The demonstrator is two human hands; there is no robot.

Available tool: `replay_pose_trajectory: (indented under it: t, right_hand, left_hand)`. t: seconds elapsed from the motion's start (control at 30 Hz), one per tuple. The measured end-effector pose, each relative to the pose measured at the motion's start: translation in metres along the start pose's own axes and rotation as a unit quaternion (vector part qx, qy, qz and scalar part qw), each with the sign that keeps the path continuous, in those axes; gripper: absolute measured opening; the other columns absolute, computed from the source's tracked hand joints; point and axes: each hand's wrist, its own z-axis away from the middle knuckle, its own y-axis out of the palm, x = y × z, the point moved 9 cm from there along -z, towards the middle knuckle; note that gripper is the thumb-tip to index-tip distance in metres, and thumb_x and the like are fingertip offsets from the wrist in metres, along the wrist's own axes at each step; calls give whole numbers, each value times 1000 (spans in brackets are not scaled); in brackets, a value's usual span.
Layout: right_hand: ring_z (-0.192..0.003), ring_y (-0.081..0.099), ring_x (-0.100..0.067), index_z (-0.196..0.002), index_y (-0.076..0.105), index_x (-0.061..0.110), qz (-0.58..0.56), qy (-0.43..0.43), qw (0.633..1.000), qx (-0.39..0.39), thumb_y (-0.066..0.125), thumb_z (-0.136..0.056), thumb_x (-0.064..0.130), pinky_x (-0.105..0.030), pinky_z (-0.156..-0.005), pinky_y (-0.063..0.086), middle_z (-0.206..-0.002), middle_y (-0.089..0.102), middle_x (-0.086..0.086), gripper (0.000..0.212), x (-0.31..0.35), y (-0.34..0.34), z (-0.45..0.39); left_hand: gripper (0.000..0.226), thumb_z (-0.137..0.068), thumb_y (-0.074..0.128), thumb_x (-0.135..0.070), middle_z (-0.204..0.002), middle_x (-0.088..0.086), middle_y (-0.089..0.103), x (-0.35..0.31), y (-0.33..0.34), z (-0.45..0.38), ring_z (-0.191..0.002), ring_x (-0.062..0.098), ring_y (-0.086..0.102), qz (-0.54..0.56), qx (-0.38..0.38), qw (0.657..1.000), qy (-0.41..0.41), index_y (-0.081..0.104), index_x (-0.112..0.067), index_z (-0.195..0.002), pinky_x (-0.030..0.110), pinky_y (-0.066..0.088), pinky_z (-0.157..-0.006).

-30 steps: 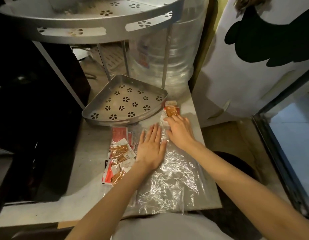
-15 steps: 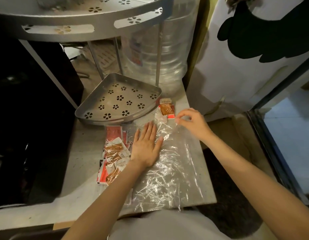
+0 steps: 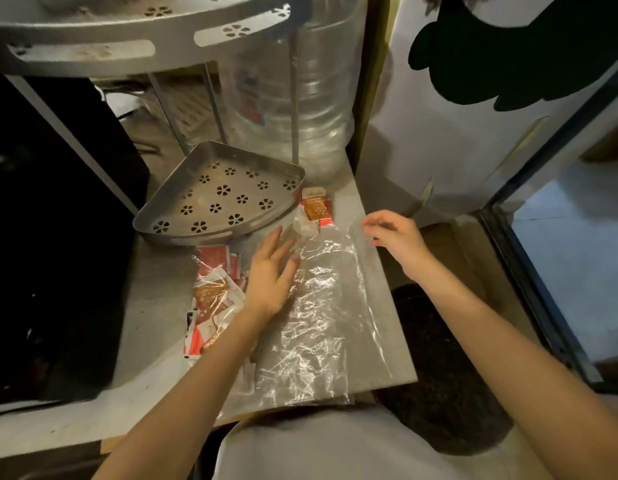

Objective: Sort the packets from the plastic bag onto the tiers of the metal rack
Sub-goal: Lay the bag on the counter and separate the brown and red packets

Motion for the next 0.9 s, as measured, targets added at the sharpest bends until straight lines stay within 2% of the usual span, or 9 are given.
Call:
replay_pose_trajectory:
  t: [0.13, 0.27, 0.37, 0.43, 0.53, 0.6, 0.67, 0.77, 0.9]
  right_hand:
    - [-81, 61, -12, -94, 65, 5, -31, -29, 998, -40, 61, -84, 1, -20, -75, 53, -87, 63, -3, 12, 8, -1, 4]
    - [-83, 63, -13, -97, 64, 2, -44, -34, 998, -41, 62, -84, 2, -22, -81, 53, -93, 64, -8, 14, 13, 3, 11]
    - [-105, 58, -18, -122, 52, 16, -27, -1, 999, -27, 62, -84, 10, -35, -93, 48, -118, 58, -6, 39, 5, 10, 16]
    - [-106, 55, -13, -137, 35, 22, -31, 30, 999, -32, 63, -83, 16, -31, -91, 47, -127, 50, 0, 61, -4, 15, 29]
    - [-77, 56, 3, -114, 49, 24, 51, -16, 998, -38, 74, -71, 35, -7, -65, 44, -95, 59, 10, 51, -4, 28, 65]
    - [-62, 54, 0, -84, 53, 27, 164, -50, 985, -18, 75, -65, 50, -11, -55, 43, -71, 58, 11, 37, -2, 43, 88]
    - [-62, 56, -10, -73, 52, 24, 268, -46, 962, 20, 68, -71, 55, -25, -57, 48, -66, 58, 7, 34, -6, 59, 101]
    - [-72, 60, -22, -79, 52, 14, 346, -39, 937, 24, 55, -87, 35, -37, -65, 51, -76, 62, -1, 23, -7, 65, 107]
    - [-67, 59, -20, -79, 53, 12, 314, -32, 949, 5, 52, -90, 18, -33, -62, 49, -72, 61, -5, 13, -10, 54, 109]
  left_hand:
    - [62, -90, 23, -55, -148, 2, 35, -42, 0, 26, -140, 15, 21, -72, 26, 989, 126, 46, -16, -132, 40, 12, -116]
    - [74, -87, 6, -64, -152, -3, 16, -49, 36, 72, -143, 10, 0, -208, 125, 959, 146, 25, -19, -143, 37, -5, -116]
    - [62, -93, 9, -54, -155, -5, 5, -43, 50, 88, -142, 10, -10, -250, 148, 948, 129, 7, -22, -146, 35, -14, -115]
    - [56, -96, 12, -46, -156, -3, 3, -43, 53, 91, -142, 13, -11, -268, 148, 944, 125, 3, -22, -146, 34, -17, -113]
    - [53, -98, 13, -39, -156, -1, 7, -47, 54, 94, -143, 16, -7, -264, 146, 945, 124, 6, -20, -146, 34, -18, -112]
    - [51, -98, 16, -37, -156, 1, 14, -50, 57, 97, -144, 16, -1, -262, 150, 944, 135, 12, -20, -146, 34, -16, -113]
    - [49, -99, 19, -36, -155, -1, 19, -50, 59, 100, -144, 14, 2, -250, 155, 946, 138, 15, -22, -145, 35, -12, -115]
    - [50, -97, 11, -39, -156, -4, 12, -43, 65, 105, -143, 12, -4, -238, 175, 947, 123, 9, -25, -146, 37, -9, -117]
    - [60, -89, -7, -48, -156, -5, 2, -32, 70, 108, -142, 8, -11, -232, 199, 946, 109, 3, -27, -145, 35, -11, -116]
